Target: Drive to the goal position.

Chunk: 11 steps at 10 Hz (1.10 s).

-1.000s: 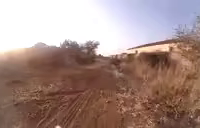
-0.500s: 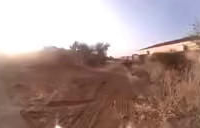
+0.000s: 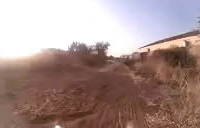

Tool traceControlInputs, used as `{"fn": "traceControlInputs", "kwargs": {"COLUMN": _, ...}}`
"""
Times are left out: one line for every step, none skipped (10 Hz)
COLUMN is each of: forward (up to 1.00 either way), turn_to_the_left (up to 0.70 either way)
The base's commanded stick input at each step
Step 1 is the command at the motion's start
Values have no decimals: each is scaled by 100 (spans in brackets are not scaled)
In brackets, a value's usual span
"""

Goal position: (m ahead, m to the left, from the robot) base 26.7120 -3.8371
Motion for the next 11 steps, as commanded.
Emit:
{"fn": "traceControlInputs", "kwargs": {"forward": 70, "turn_to_the_left": -35}}
{"fn": "traceControlInputs", "kwargs": {"forward": 70, "turn_to_the_left": -35}}
{"fn": "traceControlInputs", "kwargs": {"forward": 70, "turn_to_the_left": -35}}
{"fn": "traceControlInputs", "kwargs": {"forward": 70, "turn_to_the_left": -35}}
{"fn": "traceControlInputs", "kwargs": {"forward": 70, "turn_to_the_left": -26}}
{"fn": "traceControlInputs", "kwargs": {"forward": 70, "turn_to_the_left": -11}}
{"fn": "traceControlInputs", "kwargs": {"forward": 70, "turn_to_the_left": 0}}
{"fn": "traceControlInputs", "kwargs": {"forward": 70, "turn_to_the_left": 0}}
{"fn": "traceControlInputs", "kwargs": {"forward": 70, "turn_to_the_left": 0}}
{"fn": "traceControlInputs", "kwargs": {"forward": 70, "turn_to_the_left": 0}}
{"fn": "traceControlInputs", "kwargs": {"forward": 70, "turn_to_the_left": 0}}
